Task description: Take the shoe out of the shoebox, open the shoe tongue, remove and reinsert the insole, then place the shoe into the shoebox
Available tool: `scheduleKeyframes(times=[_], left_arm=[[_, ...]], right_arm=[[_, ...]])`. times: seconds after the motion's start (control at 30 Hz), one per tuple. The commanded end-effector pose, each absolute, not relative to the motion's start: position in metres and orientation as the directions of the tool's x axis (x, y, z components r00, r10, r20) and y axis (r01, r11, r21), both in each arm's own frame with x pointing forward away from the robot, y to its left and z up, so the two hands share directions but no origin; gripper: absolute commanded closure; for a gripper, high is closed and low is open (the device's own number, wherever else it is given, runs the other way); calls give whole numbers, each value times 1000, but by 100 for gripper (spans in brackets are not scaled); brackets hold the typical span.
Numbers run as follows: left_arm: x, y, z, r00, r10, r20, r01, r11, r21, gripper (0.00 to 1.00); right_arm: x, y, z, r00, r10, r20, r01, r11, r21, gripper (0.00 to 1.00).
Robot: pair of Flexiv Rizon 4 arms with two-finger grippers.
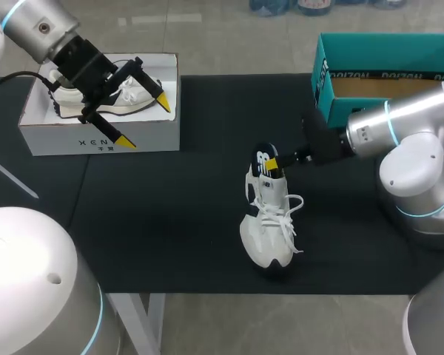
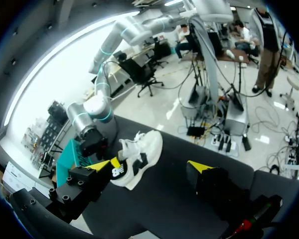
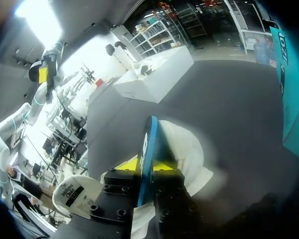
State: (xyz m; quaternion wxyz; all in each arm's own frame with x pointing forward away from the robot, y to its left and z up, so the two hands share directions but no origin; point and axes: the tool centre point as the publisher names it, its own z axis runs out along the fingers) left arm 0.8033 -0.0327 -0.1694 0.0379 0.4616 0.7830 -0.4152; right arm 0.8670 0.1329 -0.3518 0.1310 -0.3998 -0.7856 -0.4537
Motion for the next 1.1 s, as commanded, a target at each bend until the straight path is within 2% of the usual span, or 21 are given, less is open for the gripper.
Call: scheduleKeyframes(times=[0.03, 0.77, 0.8, 0.83, 0.87, 1.1], left_arm=[[803, -32, -169, -571, 692, -442, 755, 230, -614, 0], [803, -32, -169, -571, 692, -442, 755, 230, -614, 0], [803, -32, -169, -571, 692, -442, 755, 230, -614, 0], [803, -32, -169, -571, 692, -442, 755, 230, -614, 0], [803, -32, -169, -571, 692, -442, 755, 230, -614, 0], [803, -32, -169, -571, 692, -442, 755, 230, -614, 0]], right_arm=[[862, 129, -354, -639, 516, 571, 752, 259, 607, 100], [826, 142, -388, -571, 500, 651, 808, 202, 554, 100], [828, 142, -387, -570, 504, 650, 808, 198, 555, 91], [829, 142, -384, -570, 509, 645, 807, 196, 558, 57], [831, 142, -380, -572, 513, 640, 804, 197, 561, 0], [849, 138, -352, -599, 543, 588, 771, 194, 607, 0]])
